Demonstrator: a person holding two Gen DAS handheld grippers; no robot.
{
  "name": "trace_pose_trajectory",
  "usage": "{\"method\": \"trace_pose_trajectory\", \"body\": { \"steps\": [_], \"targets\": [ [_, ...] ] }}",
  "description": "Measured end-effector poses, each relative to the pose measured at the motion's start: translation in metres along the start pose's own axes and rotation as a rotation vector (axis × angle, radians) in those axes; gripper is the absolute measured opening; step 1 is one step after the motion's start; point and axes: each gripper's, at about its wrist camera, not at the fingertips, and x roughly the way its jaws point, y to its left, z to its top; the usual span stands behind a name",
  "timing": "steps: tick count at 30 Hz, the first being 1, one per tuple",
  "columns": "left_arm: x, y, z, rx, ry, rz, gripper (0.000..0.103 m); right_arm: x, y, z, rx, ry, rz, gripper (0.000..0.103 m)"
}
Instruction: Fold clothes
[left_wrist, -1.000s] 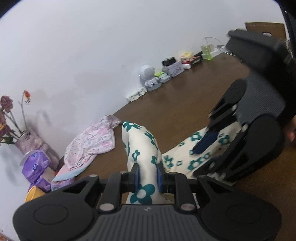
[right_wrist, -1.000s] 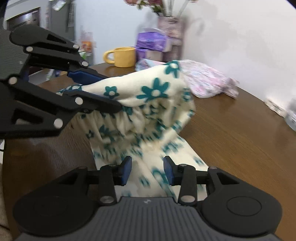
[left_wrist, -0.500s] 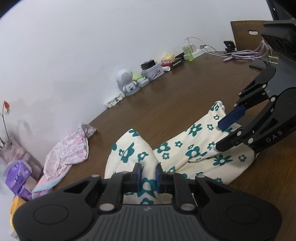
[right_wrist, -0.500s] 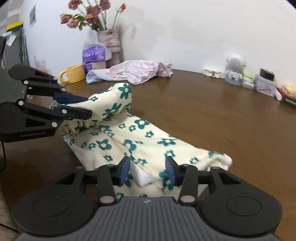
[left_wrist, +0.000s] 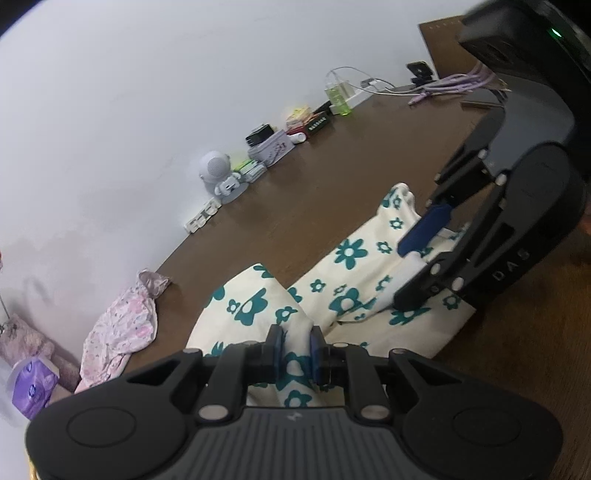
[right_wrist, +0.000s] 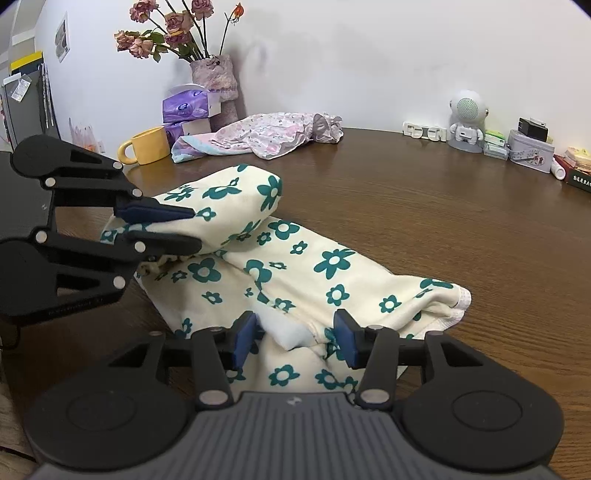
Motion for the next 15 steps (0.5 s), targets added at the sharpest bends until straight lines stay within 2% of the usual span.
{"method": "trace_pose_trajectory", "body": {
  "steps": [8, 15],
  "targets": [
    [0.002, -0.007, -0.001, 0.017, -0.010, -0.003, 0.013, 0.000, 0.000, -0.001, 0.003, -0.003, 0.002, 0.051],
    [-0.009, -0.009, 0.003, 0.042, -0.070, 0.013, 0.011, 0.001, 0.002, -0.002, -0.002, -0.005, 0.002, 0.053]
  ]
}}
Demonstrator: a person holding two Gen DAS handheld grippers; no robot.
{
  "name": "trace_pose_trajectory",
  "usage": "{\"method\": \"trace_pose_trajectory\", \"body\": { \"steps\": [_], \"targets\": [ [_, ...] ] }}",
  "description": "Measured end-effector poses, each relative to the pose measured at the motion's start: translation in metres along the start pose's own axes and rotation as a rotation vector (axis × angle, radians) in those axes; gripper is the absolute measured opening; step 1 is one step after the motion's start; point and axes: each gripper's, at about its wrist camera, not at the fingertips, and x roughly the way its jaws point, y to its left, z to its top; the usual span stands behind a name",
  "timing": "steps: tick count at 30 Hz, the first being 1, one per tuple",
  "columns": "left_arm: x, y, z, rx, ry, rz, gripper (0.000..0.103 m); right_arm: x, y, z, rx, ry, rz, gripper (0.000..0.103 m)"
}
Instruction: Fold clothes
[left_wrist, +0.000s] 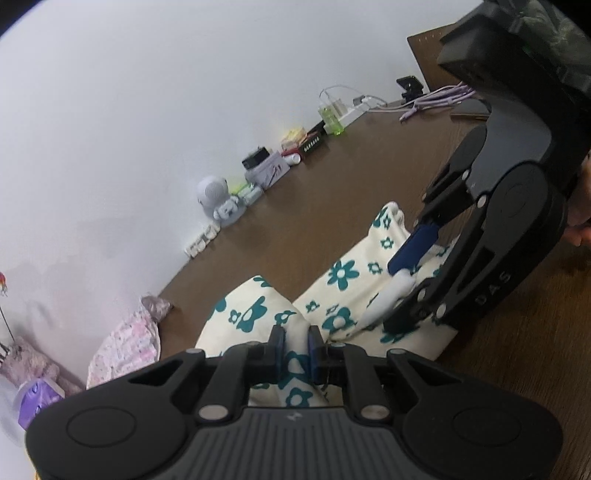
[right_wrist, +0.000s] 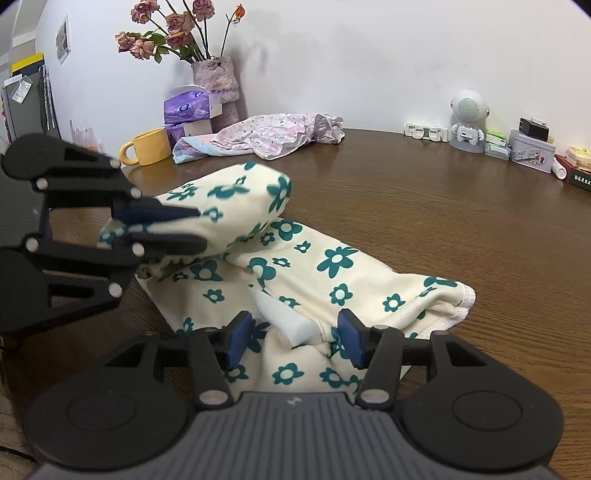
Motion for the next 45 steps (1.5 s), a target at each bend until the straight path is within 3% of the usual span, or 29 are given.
{"method": "trace_pose_trajectory", "body": {
  "steps": [8, 12, 18, 24, 28, 31, 33, 35, 36, 39, 41, 45],
  "targets": [
    [0.013, -0.012, -0.005, 0.045, 0.030, -0.049, 0.012, -0.001, 0.001, -0.001, -0.003, -0.001, -0.002, 0.053],
    [0.007, -0.001, -0.002, -0.025, 0.020, -0.097, 0.024, -0.001, 0.002, -0.002, -0.006, -0.002, -0.001, 0.055],
    [-0.024, 0.041, 0.004, -0.210, -0.015, -0.160, 0.030, 0.000, 0.002, -0.002, -0.007, -0.001, -0.003, 0.055],
    [-0.010, 0.086, -0.013, -0.403, 0.080, -0.165, 0.029, -0.007, 0.002, 0.000, -0.004, -0.012, -0.009, 0.056],
    [0.017, 0.080, -0.021, -0.413, 0.152, -0.229, 0.028, -0.022, -0.001, 0.002, 0.017, -0.048, -0.029, 0.056],
    [0.024, 0.069, -0.025, -0.374, 0.155, -0.208, 0.028, -0.027, -0.008, 0.000, 0.042, -0.050, -0.056, 0.056],
    [0.015, 0.075, -0.024, -0.408, 0.132, -0.215, 0.028, -0.025, -0.011, -0.002, 0.061, -0.037, -0.064, 0.056],
    [0.006, 0.090, -0.029, -0.477, 0.107, -0.225, 0.030, -0.022, -0.013, -0.004, 0.072, -0.027, -0.064, 0.056],
    [0.001, 0.100, -0.032, -0.520, 0.094, -0.230, 0.037, -0.021, -0.014, -0.004, 0.074, -0.026, -0.064, 0.056],
    [-0.005, 0.132, -0.046, -0.648, 0.100, -0.227, 0.066, -0.023, -0.016, -0.003, 0.078, -0.033, -0.063, 0.061],
    [0.000, 0.150, -0.058, -0.742, 0.143, -0.235, 0.068, -0.025, -0.018, -0.003, 0.084, -0.038, -0.063, 0.063],
    [0.032, 0.170, -0.087, -0.928, 0.245, -0.379, 0.068, -0.025, -0.024, -0.005, 0.108, -0.032, -0.056, 0.064]
  ]
}}
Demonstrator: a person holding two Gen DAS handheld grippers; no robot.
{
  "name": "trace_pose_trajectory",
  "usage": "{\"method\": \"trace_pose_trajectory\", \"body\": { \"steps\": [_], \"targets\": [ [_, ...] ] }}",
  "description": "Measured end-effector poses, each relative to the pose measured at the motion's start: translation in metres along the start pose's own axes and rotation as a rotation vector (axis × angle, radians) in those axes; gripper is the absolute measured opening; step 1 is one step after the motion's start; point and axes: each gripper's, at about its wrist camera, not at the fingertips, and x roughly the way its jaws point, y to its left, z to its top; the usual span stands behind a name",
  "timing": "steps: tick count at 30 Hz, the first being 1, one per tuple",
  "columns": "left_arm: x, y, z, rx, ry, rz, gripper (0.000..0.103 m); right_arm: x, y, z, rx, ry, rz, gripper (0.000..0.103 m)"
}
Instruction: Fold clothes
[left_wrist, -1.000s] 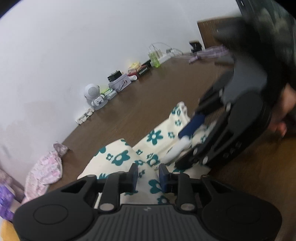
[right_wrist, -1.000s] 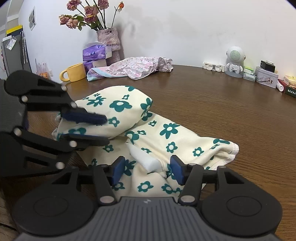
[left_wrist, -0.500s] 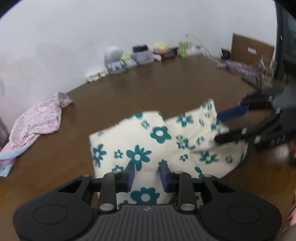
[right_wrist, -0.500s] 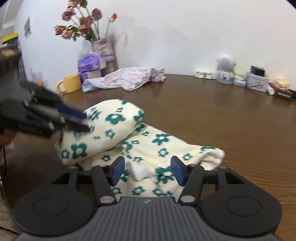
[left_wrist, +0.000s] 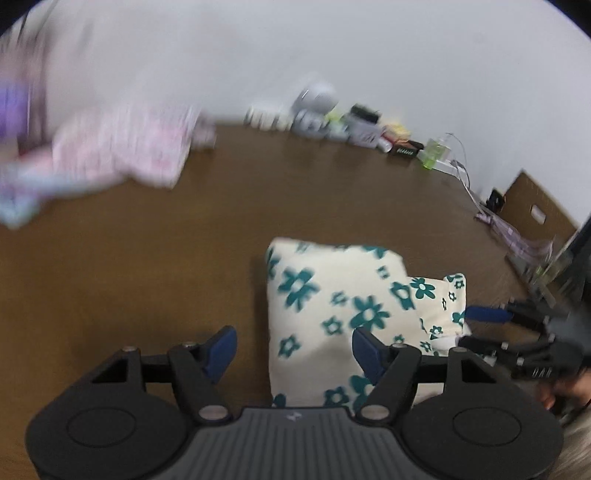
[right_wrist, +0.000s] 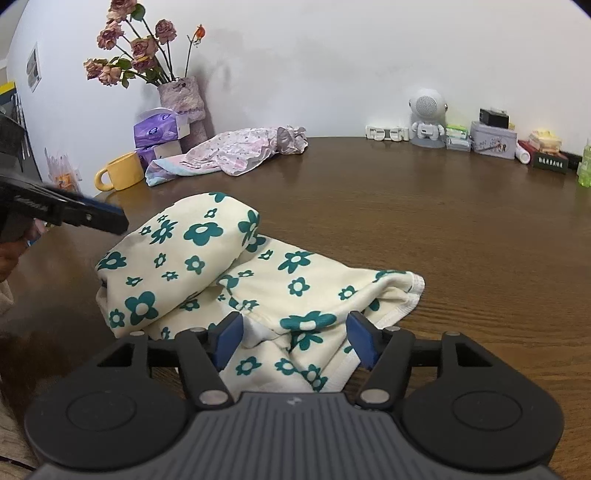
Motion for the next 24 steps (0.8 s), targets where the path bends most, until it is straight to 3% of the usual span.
{"method": "trace_pose_trajectory", "body": {
  "steps": [5, 6, 7, 9, 10, 12, 16, 24],
  "targets": [
    [0.025, 0.029, 0.003, -0.137, 0.077, -0.132, 0.067, 0.002, -0.003, -0.003, 0.029, 0.012, 0.003, 0.066],
    [0.028, 0.032, 0.003, -0.149, 0.083, -0.151, 0.060, 0.002, -0.003, -0.004, 0.033, 0.016, 0.004, 0.066],
    [0.029, 0.033, 0.002, -0.153, 0.087, -0.164, 0.045, 0.003, -0.003, -0.004, 0.037, 0.020, 0.006, 0.066],
    [0.032, 0.035, 0.002, -0.151, 0.090, -0.180, 0.039, 0.005, -0.003, -0.005, 0.046, 0.030, 0.013, 0.067],
    [0.030, 0.033, 0.002, -0.129, 0.083, -0.167, 0.032, 0.007, -0.003, -0.006, 0.048, 0.035, 0.017, 0.066],
    [0.025, 0.027, 0.002, -0.086, 0.071, -0.144, 0.028, 0.008, -0.002, -0.005, 0.049, 0.043, 0.025, 0.066],
    [0.013, 0.026, 0.000, -0.031, 0.070, -0.087, 0.028, 0.013, 0.007, -0.003, 0.039, 0.060, 0.054, 0.066],
    [-0.030, 0.063, -0.014, -0.029, 0.047, 0.042, 0.028, 0.032, 0.053, 0.003, 0.014, 0.077, 0.190, 0.067]
  ]
}}
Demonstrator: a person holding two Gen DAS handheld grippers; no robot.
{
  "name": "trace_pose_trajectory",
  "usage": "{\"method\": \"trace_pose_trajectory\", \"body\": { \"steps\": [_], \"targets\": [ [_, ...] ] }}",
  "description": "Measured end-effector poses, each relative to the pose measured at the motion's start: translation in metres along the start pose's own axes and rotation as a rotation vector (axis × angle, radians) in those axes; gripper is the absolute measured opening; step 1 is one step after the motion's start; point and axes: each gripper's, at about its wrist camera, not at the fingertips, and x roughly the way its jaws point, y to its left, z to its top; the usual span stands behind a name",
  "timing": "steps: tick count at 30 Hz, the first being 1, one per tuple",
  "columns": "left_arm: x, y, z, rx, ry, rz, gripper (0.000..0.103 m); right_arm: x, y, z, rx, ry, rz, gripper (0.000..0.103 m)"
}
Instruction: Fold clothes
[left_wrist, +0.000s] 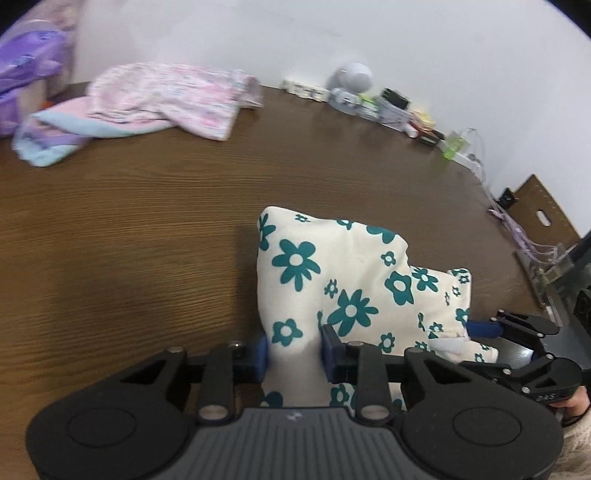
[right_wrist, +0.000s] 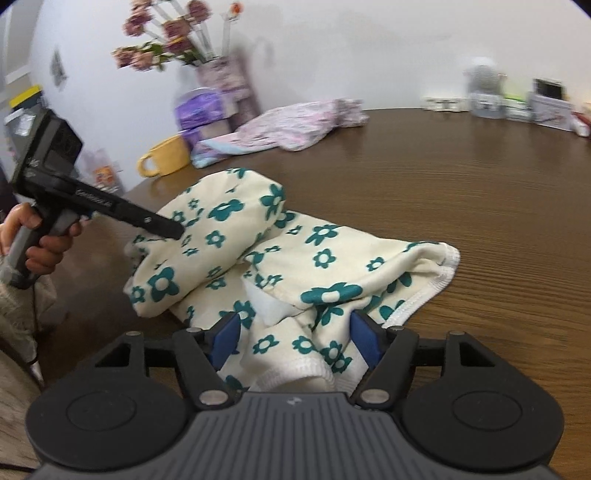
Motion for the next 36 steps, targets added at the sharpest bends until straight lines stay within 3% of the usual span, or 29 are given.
{"method": "trace_pose_trajectory", "body": {
  "steps": [7, 11, 15, 18, 19, 22, 30, 36],
  "targets": [
    [-0.028, 0.032, -0.016, -0.006, -0.018, 0.053, 0.030, 0.026, 0.043, 0.008, -0.038, 0.014, 0.069, 0.067],
    [-0.032, 0.041, -0.021, -0.012, -0.033, 0.027, 0.030, 0.024, 0.057, 0.015, -0.072, 0.036, 0.043, 0.068],
    [-0.031, 0.043, -0.022, -0.010, -0.039, 0.015, 0.036, 0.005, 0.069, 0.033, -0.135, -0.011, -0.018, 0.068],
    [-0.031, 0.044, -0.022, -0.017, -0.046, 0.011, 0.041, 0.005, 0.088, 0.056, -0.254, -0.037, -0.009, 0.078],
    [-0.032, 0.045, -0.023, -0.023, -0.053, 0.010, 0.049, 0.009, 0.096, 0.063, -0.308, -0.036, 0.000, 0.081],
    [-0.039, 0.050, -0.027, -0.054, -0.093, 0.012, 0.068, 0.036, 0.117, 0.077, -0.443, 0.003, 0.053, 0.084],
    [-0.050, 0.080, -0.048, -0.168, -0.096, -0.072, 0.069, 0.097, 0.142, 0.086, -0.675, 0.135, 0.140, 0.083],
    [-0.039, 0.082, -0.052, -0.187, -0.080, -0.150, 0.070, 0.119, 0.121, 0.084, -0.606, 0.178, 0.215, 0.083]
  ]
}}
